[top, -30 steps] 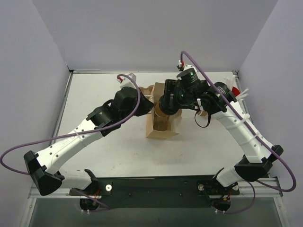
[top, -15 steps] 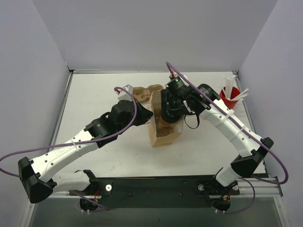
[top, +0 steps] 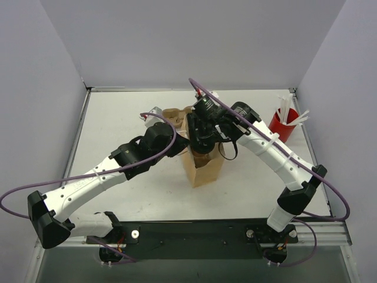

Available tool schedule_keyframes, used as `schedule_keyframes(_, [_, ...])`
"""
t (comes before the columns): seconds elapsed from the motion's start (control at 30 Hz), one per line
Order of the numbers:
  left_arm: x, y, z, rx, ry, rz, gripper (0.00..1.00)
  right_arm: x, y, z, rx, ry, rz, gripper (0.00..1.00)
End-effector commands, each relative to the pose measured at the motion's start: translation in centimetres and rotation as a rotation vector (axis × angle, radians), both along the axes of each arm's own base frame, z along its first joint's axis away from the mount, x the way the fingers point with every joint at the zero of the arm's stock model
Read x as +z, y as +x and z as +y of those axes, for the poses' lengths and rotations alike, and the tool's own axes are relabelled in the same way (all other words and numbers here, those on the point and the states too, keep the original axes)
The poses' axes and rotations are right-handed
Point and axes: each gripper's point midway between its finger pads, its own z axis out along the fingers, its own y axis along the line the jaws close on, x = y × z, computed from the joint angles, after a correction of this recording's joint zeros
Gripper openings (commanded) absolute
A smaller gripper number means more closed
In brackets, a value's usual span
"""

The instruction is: Pack the takeout coffee

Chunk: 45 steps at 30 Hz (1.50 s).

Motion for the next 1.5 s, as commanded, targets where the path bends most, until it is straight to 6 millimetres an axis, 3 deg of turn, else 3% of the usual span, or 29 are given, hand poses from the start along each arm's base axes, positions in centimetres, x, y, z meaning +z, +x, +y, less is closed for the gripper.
schedule_keyframes(0.0, [2.3, 0.9, 0.3, 0.115, -0.11, 0.026, 0.0, -2.5, -1.0, -1.3, -0.031, -0.118, 0.043, 0.53])
schedule_keyframes(0.3, [2.7, 0.8, 1.6, 0.132, -0.082, 0.001, 0.0, -5.2, -0.8, -1.6, -0.034, -0.193, 0.086, 0.53])
schedule_keyframes(0.57, [-0.3, -0.2, 2.1, 0.078, 0.02, 0.048, 0.0, -6.1, -0.7, -1.6, -0.032, -0.194, 0.099, 0.53])
schedule_keyframes(0.73, [-1.0, -0.3, 2.6, 0.059, 0.051, 0.052, 0.0, -7.0, -0.7, -1.5, -0.035, -0.181, 0.112, 0.53])
schedule_keyframes(1.03, [0.6, 0.0, 2.7, -0.008, 0.091, -0.013, 0.0, -8.1, -1.0, -0.9, -0.005, -0.175, 0.152, 0.53])
schedule_keyframes(1.47, [-1.2, 0.7, 2.8, -0.053, 0.171, -0.003, 0.0, -10.1, -2.1, -1.6, 0.065, -0.21, 0.229, 0.53])
